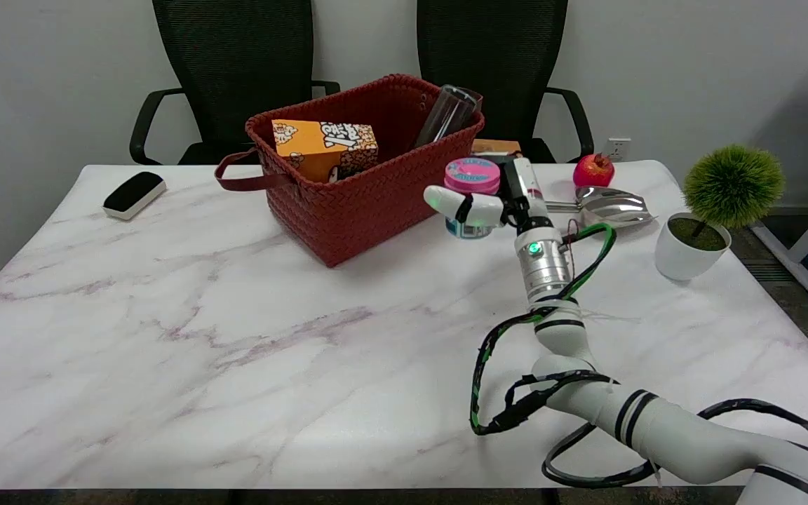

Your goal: Place the pink gum jar into the brown storage basket.

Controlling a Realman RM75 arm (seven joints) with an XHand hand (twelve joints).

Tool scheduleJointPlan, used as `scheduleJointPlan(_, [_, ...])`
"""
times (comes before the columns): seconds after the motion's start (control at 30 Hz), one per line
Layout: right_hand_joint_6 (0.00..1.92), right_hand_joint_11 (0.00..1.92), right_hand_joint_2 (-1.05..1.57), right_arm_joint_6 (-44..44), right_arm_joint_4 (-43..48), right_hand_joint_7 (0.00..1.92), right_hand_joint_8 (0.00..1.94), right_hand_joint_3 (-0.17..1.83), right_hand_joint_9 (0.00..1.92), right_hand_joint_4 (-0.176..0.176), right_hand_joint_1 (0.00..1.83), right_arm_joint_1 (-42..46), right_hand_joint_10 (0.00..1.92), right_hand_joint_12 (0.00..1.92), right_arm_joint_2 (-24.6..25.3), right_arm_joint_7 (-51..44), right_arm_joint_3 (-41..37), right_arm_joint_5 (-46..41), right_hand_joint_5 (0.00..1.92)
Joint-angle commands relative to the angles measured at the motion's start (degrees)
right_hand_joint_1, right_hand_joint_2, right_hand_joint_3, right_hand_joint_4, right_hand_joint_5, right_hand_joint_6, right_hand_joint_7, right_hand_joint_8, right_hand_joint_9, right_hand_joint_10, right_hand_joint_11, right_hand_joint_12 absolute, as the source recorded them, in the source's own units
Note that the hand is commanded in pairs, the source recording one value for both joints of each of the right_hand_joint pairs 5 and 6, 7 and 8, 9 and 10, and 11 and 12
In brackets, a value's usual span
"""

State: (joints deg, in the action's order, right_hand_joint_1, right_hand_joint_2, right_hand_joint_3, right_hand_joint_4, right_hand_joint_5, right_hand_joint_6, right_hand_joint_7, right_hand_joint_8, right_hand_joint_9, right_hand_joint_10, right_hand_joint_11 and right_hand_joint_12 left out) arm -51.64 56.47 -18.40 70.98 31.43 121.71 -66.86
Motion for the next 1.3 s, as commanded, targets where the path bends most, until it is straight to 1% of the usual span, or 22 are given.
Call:
scheduleJointPlan(0.03, [1.80, 1.92, 0.47, 2.5, 13.3, 1.92, 1.92, 0.54, 1.92, 0.000, 1.17, 0.0, 1.92, 1.92, -3.1, -4.6, -5.0, 9.8, 1.80])
scheduleJointPlan(0.4, [1.77, 1.92, 0.44, 11.3, 11.9, 1.92, 1.92, 0.54, 1.92, 0.000, 1.17, -11.2, 1.92, 1.92, -1.8, -5.0, -4.7, 11.0, 1.77])
scheduleJointPlan(0.57, [1.77, 1.92, 0.43, 14.7, 10.1, 1.92, 1.92, 0.54, 1.92, 0.000, 1.17, -17.3, 1.92, 1.92, 0.1, -8.0, -3.6, 11.0, 1.77])
scheduleJointPlan(0.7, [1.76, 1.92, 0.41, 17.6, 6.3, 1.92, 1.92, 0.54, 1.92, 0.000, 1.17, -21.4, 1.92, 1.92, 2.5, -8.6, -2.7, 10.7, 1.76])
scheduleJointPlan(0.87, [1.74, 1.92, 0.39, 20.0, 0.0, 1.92, 1.92, 0.54, 1.92, 0.000, 1.17, -26.7, 1.92, 1.92, 6.0, -8.6, -1.3, 10.6, 1.74])
scheduleJointPlan(0.97, [1.74, 1.92, 0.38, 20.8, -5.7, 1.92, 1.92, 0.55, 1.92, 0.000, 1.17, -29.8, 1.92, 1.92, 8.3, -8.6, -0.5, 10.4, 1.74])
scheduleJointPlan(1.13, [1.73, 1.92, 0.37, 21.5, -18.3, 1.92, 1.92, 0.55, 1.92, 0.000, 1.17, -34.7, 1.92, 1.92, 12.8, -8.4, -0.3, 10.2, 1.73])
scheduleJointPlan(1.3, [1.73, 1.92, 0.35, 21.8, -29.4, 1.92, 1.92, 0.54, 1.92, 0.000, 1.17, -39.3, 1.92, 1.92, 16.1, -8.6, -0.6, 10.2, 1.73])
